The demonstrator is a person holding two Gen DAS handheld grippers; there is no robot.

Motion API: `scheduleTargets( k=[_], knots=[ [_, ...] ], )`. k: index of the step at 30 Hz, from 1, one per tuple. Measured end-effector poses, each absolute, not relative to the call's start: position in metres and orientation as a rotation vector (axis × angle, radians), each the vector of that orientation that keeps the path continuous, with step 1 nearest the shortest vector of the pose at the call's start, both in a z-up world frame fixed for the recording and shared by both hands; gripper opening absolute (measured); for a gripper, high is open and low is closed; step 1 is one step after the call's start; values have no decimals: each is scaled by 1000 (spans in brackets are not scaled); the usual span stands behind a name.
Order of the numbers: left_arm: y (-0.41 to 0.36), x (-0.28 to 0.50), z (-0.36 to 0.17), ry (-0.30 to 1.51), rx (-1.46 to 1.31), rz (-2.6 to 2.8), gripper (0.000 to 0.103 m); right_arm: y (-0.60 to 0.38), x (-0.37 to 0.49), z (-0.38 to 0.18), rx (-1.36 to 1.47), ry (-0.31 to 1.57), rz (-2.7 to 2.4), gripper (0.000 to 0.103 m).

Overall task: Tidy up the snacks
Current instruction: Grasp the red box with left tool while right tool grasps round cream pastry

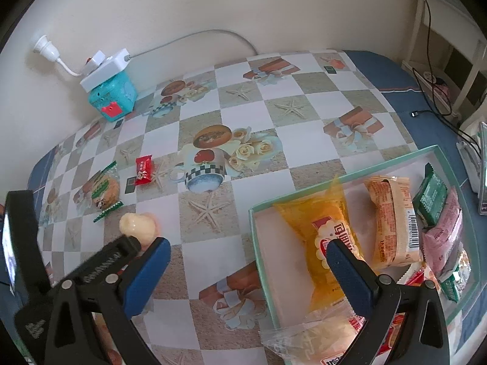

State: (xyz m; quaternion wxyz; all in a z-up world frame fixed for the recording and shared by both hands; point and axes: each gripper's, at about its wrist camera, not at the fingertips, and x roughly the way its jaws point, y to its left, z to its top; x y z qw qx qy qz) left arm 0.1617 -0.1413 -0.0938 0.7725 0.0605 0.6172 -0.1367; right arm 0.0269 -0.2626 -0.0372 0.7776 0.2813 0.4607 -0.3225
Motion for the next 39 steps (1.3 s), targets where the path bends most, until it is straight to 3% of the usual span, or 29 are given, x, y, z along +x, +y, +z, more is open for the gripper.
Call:
scheduleTargets(
  k=[18,21,23,26,39],
  knots=[
    [-80,188,-100,1484,65,-260,98,-245,46,-40,571,994,-661,103],
    [-83,180,-97,1474,92,-286,83,-241,50,-38,547,960,-658,103],
    [-84,177,-93,1465,91,-308,61,-238,53,-37,521,946,-647,103],
    [-87,175,-91,1455,93,-330,45,-233,59,-35,476,929,-625,100],
    [-57,212,-89,1404,12,-259,43,-204,103,-61,356,953,-518,76]
  ],
)
